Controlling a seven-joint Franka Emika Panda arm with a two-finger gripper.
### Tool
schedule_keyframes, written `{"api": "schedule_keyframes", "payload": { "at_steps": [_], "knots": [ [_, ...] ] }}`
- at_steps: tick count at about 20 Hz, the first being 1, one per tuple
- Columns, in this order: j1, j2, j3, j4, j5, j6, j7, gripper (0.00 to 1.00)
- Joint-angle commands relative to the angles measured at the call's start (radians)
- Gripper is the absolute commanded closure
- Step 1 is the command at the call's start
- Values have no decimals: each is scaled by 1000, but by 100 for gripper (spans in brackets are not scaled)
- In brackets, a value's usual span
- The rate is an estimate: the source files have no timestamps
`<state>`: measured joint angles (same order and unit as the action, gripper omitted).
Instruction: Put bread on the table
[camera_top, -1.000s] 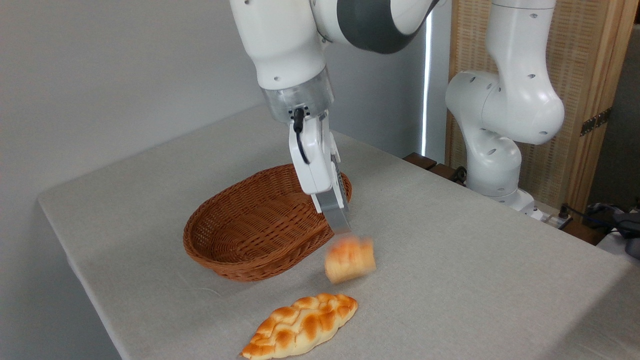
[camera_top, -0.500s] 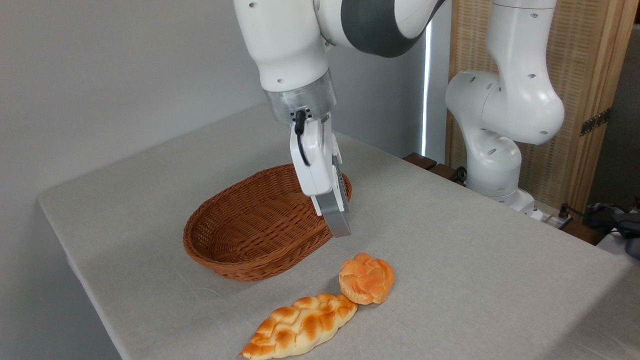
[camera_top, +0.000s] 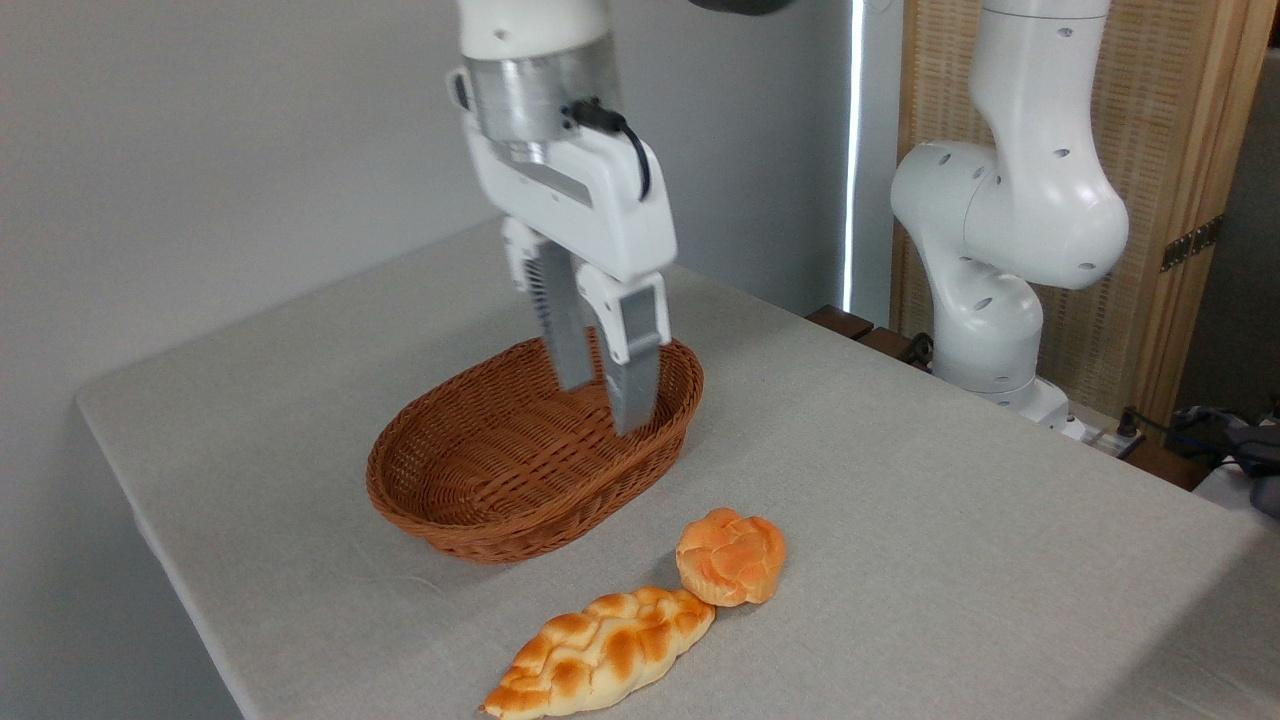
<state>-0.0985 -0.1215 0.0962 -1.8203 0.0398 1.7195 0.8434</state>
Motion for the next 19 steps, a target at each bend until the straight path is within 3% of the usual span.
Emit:
{"api": "schedule_keyframes", "payload": {
  "at_steps": [1, 4, 7, 19],
  "knots": [
    [-4, 115, 0, 134, -43, 0, -96, 0],
    [-4, 135, -1, 159, -44, 2, -159, 0],
    [-4, 135, -44, 159, -63, 2, -176, 0],
    [-4, 132, -78, 159, -69, 0, -178, 0]
  ]
}}
